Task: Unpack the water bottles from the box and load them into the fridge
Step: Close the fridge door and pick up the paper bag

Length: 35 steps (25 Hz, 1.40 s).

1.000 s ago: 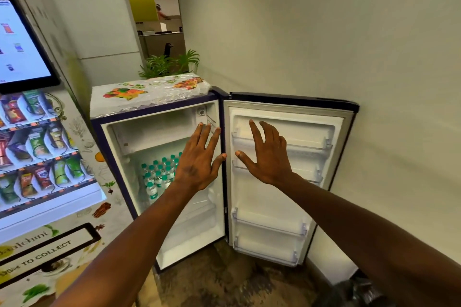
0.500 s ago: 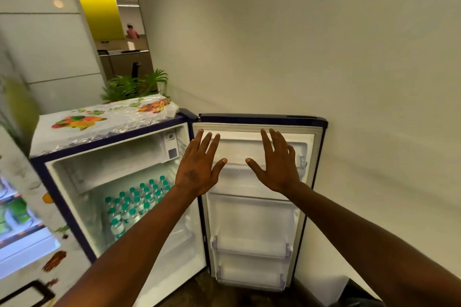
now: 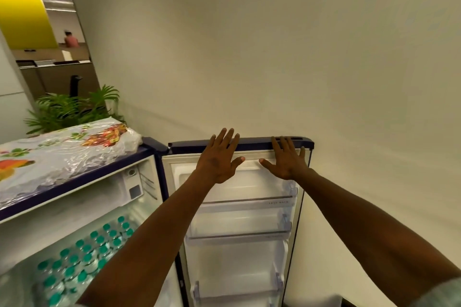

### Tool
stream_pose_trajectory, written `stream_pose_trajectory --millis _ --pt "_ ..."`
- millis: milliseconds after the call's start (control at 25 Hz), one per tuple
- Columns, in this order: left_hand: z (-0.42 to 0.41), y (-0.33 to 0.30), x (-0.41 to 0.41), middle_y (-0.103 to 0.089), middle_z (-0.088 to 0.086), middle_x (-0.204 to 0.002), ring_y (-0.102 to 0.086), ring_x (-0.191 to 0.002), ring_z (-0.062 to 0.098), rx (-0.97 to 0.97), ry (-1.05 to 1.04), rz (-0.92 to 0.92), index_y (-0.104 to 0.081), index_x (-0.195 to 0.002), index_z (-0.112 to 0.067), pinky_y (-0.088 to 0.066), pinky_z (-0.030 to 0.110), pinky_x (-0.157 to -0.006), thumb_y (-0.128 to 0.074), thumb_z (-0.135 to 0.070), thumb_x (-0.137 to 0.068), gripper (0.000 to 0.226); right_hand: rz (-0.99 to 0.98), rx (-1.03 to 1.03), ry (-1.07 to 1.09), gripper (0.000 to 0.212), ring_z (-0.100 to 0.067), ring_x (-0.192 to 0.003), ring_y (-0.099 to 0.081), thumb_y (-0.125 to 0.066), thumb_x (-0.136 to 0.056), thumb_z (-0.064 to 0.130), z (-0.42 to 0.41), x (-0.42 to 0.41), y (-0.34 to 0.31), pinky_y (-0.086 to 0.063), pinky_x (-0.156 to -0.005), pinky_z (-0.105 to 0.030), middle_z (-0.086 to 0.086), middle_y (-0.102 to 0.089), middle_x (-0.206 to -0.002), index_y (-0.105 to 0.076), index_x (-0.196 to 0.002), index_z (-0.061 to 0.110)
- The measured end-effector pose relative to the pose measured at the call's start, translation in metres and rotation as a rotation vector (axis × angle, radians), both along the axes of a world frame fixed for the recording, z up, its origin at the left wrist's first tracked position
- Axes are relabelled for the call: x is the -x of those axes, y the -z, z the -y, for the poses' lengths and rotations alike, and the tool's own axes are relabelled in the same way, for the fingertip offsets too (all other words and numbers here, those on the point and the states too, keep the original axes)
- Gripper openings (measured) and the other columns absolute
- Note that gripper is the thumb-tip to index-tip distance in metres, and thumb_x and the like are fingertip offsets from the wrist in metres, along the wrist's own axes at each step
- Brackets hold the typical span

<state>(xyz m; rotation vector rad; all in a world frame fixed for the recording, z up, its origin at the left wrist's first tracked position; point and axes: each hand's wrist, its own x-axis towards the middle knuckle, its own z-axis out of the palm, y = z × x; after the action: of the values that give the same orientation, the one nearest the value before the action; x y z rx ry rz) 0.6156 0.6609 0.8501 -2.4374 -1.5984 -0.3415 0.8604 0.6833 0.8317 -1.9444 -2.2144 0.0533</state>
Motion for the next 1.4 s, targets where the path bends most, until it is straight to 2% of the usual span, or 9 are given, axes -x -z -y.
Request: stream_pose_trajectory --millis 240,400,560,760,880,1000,1160,1280,1400 --pt "-0.035 0.025 -0.005 0.003 0.007 -0.168 0.008 -0.155 0.027 0.077 0.017 0.053 -0.003 -0.160 -0.018 0.000 0.043 -0.125 -0.025 -0.056 -0.104 0.071 0.096 -0.078 -0.017 0.082 -0.032 -0.153 -0.012 -0.039 -0.094 0.070 -0.008 -0.002 -0.003 -0.008 -0.121 -0.065 -0.007 -0.017 -0.165 -0.018 -0.158 0.023" --pt "-0.032 0.040 -0.021 -0.023 0.010 -0.163 -0.017 -0.151 0.034 -0.013 0.017 0.077 -0.019 -0.158 -0.014 -0.012 0.050 -0.124 -0.031 -0.052 -0.103 0.068 0.104 -0.101 -0.039 0.074 -0.031 -0.150 -0.022 -0.041 -0.097 0.063 0.006 -0.013 0.000 -0.012 -0.119 -0.067 -0.005 -0.024 -0.162 -0.023 -0.156 0.024" --pt "-0.021 0.055 -0.019 -0.032 0.008 -0.159 -0.023 -0.150 0.033 -0.097 0.025 0.152 -0.027 -0.156 -0.015 -0.014 0.052 -0.124 -0.027 -0.057 -0.101 0.069 0.152 -0.109 -0.162 0.072 -0.030 -0.143 -0.036 -0.035 -0.095 0.062 0.023 -0.029 -0.012 -0.026 -0.118 -0.054 -0.006 -0.036 -0.157 -0.028 -0.157 0.024" --pt "-0.001 0.062 -0.013 -0.036 0.006 -0.158 -0.021 -0.152 0.031 -0.140 0.050 0.225 -0.034 -0.153 -0.016 -0.012 0.049 -0.125 -0.011 -0.067 -0.097 0.079 -0.177 -0.113 -0.133 0.054 -0.027 -0.132 -0.050 -0.039 -0.100 0.053 0.032 -0.097 -0.039 -0.040 -0.107 -0.036 -0.007 -0.052 -0.146 -0.056 -0.141 0.023" --pt "0.018 0.051 -0.022 -0.034 0.010 -0.159 -0.018 -0.152 0.033 -0.141 0.008 0.239 -0.037 -0.151 -0.012 -0.012 0.050 -0.125 -0.012 -0.069 -0.096 0.083 -0.488 0.152 -0.109 0.040 -0.016 -0.117 -0.054 -0.040 -0.107 0.040 0.046 -0.116 -0.041 -0.038 -0.098 -0.024 0.003 -0.059 -0.129 -0.066 -0.130 0.021" --pt "0.057 0.034 -0.070 -0.026 0.009 -0.163 -0.016 -0.153 0.029 -0.154 0.126 0.212 -0.030 -0.156 -0.012 -0.006 0.045 -0.125 -0.019 -0.061 -0.100 0.075 -0.598 0.210 -0.159 0.036 -0.013 -0.108 -0.058 -0.042 -0.107 0.038 0.047 -0.120 -0.048 -0.041 -0.088 -0.017 0.011 -0.067 -0.114 -0.076 -0.112 0.026" --pt "0.110 0.026 -0.150 -0.045 0.005 -0.154 -0.033 -0.147 0.024 -0.135 0.292 0.239 -0.043 -0.149 -0.017 -0.015 0.046 -0.125 -0.026 -0.058 -0.102 0.065 -0.673 0.273 -0.240 0.037 -0.017 -0.088 -0.064 -0.048 -0.105 0.031 0.059 -0.120 -0.053 -0.051 -0.075 -0.025 0.002 -0.075 -0.091 -0.079 -0.087 0.027" --pt "0.132 0.040 -0.178 -0.063 0.005 -0.136 -0.053 -0.131 0.026 -0.191 0.215 0.387 -0.062 -0.134 -0.018 -0.031 0.047 -0.119 -0.040 -0.055 -0.099 0.055 -0.709 0.303 -0.296 0.040 -0.016 -0.087 -0.065 -0.047 -0.106 0.029 0.073 -0.121 -0.054 -0.051 -0.076 -0.027 0.003 -0.076 -0.086 -0.078 -0.081 0.029" --pt "0.151 0.044 -0.184 -0.065 0.005 -0.126 -0.059 -0.119 0.025 -0.240 0.109 0.466 -0.064 -0.131 -0.020 -0.048 0.050 -0.105 -0.046 -0.055 -0.098 0.051 -0.728 0.328 -0.357 0.039 -0.023 -0.094 -0.067 -0.049 -0.105 0.032 0.081 -0.122 -0.048 -0.053 -0.084 -0.038 0.002 -0.077 -0.089 -0.080 -0.082 0.029"
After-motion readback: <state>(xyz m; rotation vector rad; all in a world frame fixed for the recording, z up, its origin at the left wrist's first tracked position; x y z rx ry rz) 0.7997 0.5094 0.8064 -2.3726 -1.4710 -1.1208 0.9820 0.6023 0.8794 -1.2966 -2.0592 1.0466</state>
